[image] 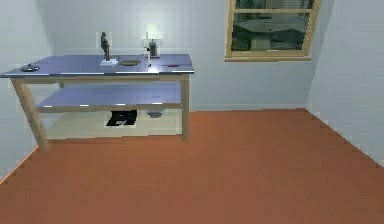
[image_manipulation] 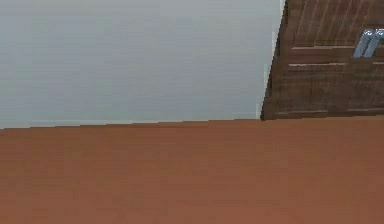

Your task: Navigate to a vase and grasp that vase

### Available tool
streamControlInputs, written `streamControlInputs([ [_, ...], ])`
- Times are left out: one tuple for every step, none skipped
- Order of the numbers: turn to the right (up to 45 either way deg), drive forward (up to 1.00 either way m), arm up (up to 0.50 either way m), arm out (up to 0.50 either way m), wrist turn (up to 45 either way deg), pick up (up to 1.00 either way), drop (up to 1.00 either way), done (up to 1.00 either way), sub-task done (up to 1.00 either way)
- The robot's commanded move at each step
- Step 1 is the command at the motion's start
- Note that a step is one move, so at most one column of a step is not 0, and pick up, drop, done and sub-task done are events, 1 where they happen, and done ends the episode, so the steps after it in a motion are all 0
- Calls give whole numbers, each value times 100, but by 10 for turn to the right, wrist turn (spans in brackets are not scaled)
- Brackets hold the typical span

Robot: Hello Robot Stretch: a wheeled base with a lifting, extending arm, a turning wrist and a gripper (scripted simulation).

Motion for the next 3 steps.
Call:
streamControlInputs([
  [-240, 0, 0, 0, 0, 0, 0, 0, 0],
  [0, 100, 0, 0, 0, 0, 0, 0, 0],
  [-30, 0, 0, 0, 0, 0, 0, 0, 0],
])
